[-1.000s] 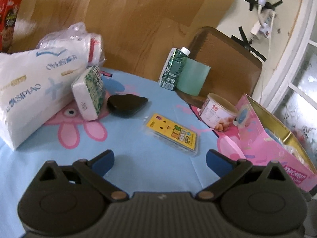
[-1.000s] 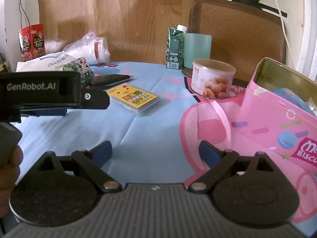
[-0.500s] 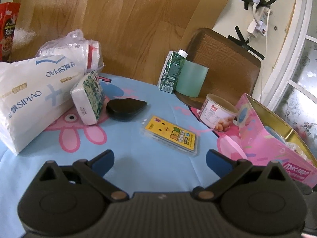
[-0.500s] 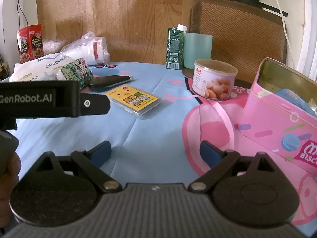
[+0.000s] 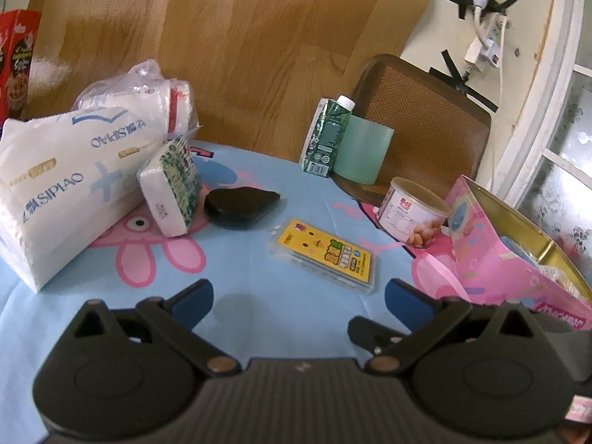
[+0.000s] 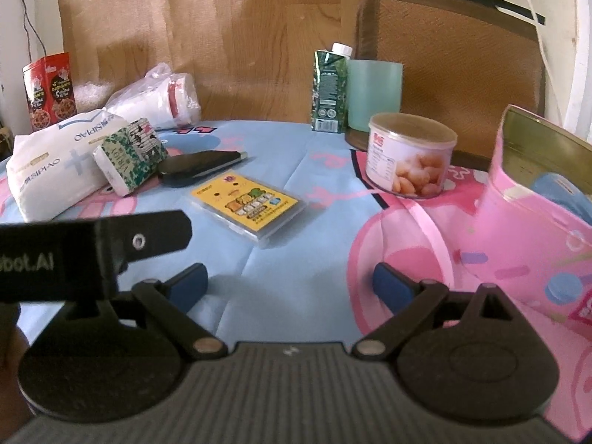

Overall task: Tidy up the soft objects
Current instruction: 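Move the right gripper to the yellow card pack on the table, then close the right gripper on the yellow card pack and lift it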

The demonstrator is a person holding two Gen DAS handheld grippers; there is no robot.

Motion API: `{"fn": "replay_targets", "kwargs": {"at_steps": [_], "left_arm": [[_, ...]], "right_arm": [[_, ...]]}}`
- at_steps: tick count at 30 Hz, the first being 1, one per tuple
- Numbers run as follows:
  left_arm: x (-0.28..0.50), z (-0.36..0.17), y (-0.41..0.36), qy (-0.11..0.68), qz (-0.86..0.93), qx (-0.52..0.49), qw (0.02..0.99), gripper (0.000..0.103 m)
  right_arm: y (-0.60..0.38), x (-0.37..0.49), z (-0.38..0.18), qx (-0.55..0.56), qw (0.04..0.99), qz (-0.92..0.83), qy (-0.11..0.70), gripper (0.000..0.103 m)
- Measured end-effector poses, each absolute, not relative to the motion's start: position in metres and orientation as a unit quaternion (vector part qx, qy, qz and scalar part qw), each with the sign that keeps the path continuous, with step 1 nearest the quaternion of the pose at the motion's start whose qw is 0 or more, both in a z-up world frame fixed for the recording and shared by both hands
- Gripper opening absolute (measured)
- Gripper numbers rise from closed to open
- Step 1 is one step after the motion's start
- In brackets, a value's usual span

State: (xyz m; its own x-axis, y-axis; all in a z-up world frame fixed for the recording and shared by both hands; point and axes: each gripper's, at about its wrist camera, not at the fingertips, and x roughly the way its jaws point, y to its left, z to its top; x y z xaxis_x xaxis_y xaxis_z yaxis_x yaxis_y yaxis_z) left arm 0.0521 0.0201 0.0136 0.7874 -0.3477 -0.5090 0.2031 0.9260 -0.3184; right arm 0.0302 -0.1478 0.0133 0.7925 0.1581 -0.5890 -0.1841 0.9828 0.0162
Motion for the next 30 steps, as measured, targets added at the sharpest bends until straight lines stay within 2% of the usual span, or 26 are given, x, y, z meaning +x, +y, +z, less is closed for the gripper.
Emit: {"fn": "replay_targets", "kwargs": {"at_steps": [17,21,23,25,30], "left_arm": [[0.063,0.008,0.049,0.292,-0.086,-0.189,0.934,0.102],[0.063,0.008,0.055,0.288,-0.074,-0.203,0.933,0.102],[0.064,0.008,0.055,0.287,-0.072,-0.203,0.933,0.102],[0.063,0.009,0.054,0.288,-0.072,-0.200,0.934,0.102],[0.063,0.009,0.052,0.289,-0.086,-0.198,0.933,0.102]], "right_arm": [[-0.127,0.079,0.015,-0.056,0.936,0.152,0.311,0.098],[-0.117,0.096,0.013,-0.077,0.923,0.195,0.322,0.101],[-0.117,0.100,0.013,-0.078,0.919,0.211,0.325,0.099],[-0.120,0.096,0.014,-0.071,0.917,0.228,0.320,0.079],[-0.124,0.071,0.016,-0.078,0.921,0.229,0.306,0.070]]}}
